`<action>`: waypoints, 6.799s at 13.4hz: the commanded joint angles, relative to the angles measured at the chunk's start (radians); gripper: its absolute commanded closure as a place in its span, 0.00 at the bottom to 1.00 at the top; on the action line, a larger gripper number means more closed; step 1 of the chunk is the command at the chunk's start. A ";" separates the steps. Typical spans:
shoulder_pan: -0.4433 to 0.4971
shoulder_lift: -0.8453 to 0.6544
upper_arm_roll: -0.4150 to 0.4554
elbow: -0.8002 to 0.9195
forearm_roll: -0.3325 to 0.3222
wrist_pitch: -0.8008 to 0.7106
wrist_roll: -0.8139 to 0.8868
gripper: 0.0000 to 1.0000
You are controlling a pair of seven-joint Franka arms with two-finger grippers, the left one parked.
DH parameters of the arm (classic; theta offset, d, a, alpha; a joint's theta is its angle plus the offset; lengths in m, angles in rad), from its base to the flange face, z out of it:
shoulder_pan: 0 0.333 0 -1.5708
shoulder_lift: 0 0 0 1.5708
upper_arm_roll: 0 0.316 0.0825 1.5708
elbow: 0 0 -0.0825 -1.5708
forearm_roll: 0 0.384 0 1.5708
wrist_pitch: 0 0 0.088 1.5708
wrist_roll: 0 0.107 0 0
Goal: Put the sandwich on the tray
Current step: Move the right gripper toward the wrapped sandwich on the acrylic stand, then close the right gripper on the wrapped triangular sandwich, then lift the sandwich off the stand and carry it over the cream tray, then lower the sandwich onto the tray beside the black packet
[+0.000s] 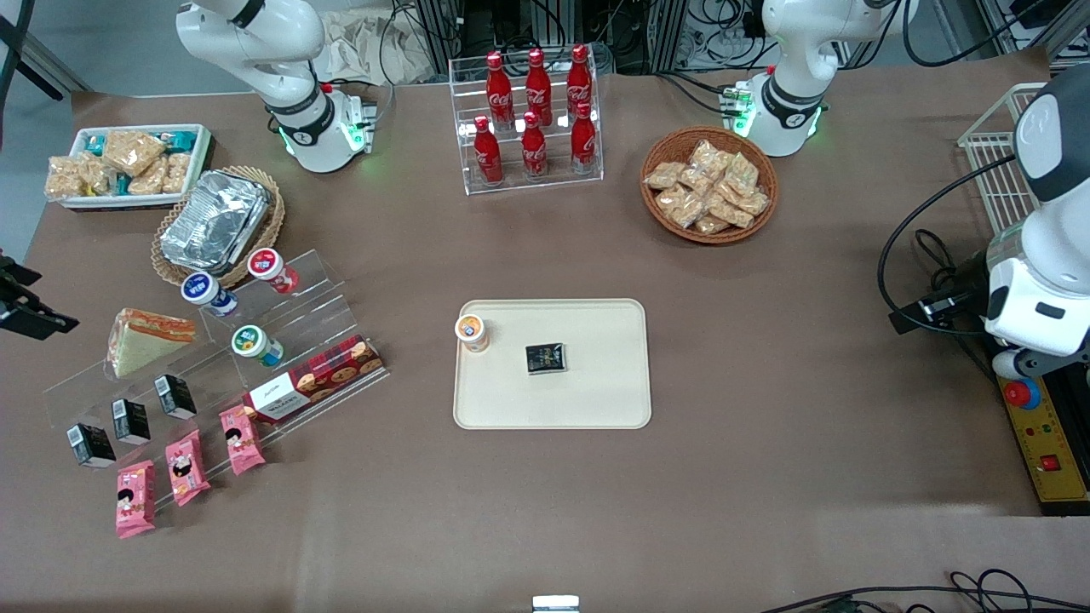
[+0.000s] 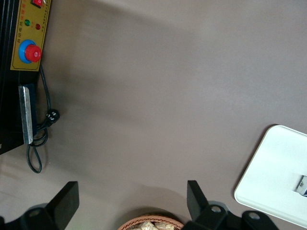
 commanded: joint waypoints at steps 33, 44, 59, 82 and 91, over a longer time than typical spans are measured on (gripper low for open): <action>-0.130 -0.024 -0.002 -0.582 0.128 0.639 0.391 0.37; -0.137 -0.061 0.004 -0.434 0.128 0.533 0.098 0.75; 0.164 -0.041 0.019 -0.064 0.128 0.122 0.035 1.00; 0.717 0.263 0.074 -0.006 -0.062 0.517 -0.383 1.00; 0.832 0.456 0.097 0.013 -0.065 0.789 -0.813 1.00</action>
